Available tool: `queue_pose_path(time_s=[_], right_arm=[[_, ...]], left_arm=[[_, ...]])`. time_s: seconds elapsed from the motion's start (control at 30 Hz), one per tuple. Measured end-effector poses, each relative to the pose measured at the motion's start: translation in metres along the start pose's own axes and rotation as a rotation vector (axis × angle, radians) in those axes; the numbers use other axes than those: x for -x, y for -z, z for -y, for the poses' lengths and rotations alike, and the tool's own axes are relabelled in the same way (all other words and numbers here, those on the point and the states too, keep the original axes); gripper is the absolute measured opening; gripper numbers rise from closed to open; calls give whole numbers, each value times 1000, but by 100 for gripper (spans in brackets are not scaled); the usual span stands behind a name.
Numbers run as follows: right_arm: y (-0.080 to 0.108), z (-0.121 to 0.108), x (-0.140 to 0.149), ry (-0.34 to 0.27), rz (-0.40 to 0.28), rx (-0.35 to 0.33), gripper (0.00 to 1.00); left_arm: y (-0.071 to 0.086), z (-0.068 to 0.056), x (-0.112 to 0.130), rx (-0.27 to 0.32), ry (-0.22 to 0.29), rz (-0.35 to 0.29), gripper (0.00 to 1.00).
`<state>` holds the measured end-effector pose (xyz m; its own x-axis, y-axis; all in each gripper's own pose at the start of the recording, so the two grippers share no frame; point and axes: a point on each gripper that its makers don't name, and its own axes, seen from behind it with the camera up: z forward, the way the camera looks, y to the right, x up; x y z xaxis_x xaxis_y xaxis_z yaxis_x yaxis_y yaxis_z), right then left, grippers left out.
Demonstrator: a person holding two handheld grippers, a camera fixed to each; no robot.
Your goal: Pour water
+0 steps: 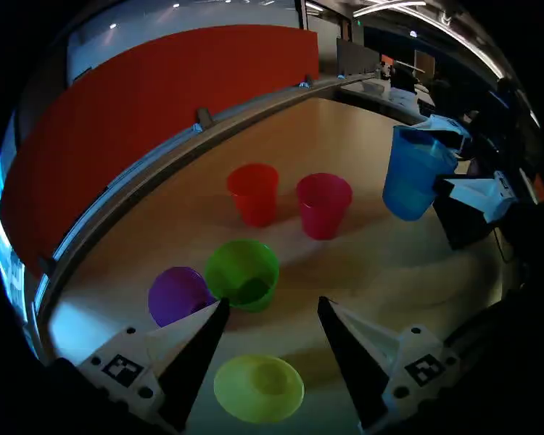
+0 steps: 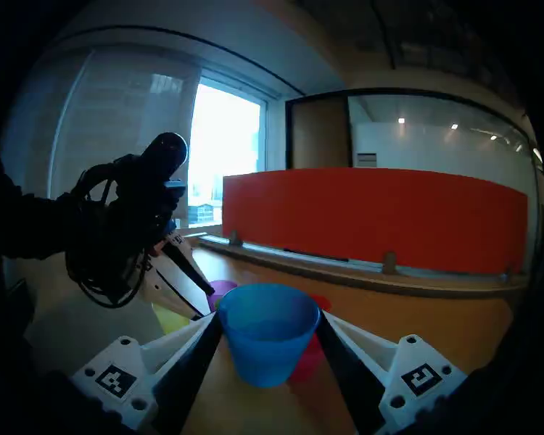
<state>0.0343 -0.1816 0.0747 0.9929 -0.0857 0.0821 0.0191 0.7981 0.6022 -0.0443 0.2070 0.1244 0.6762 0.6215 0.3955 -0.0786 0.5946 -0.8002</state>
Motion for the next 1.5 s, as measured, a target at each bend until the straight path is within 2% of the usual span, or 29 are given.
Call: queue_pose_path(time_s=[0.2,0.57,0.77,1.5], right_arm=[[0,-1,-1,10,-1,-2,91],[1,-6,-2,9,-11,1,91],[0,-7,-2,10,-11,0,91],[-1,-11,-2,21,-8,0,92]], left_arm=[[-5,3,8,-2,14,57,90],[-9,9,12,-19,7,103,90],[-13,13,15,-23,22,123,90],[-30,26,6,-44,27,122,90]])
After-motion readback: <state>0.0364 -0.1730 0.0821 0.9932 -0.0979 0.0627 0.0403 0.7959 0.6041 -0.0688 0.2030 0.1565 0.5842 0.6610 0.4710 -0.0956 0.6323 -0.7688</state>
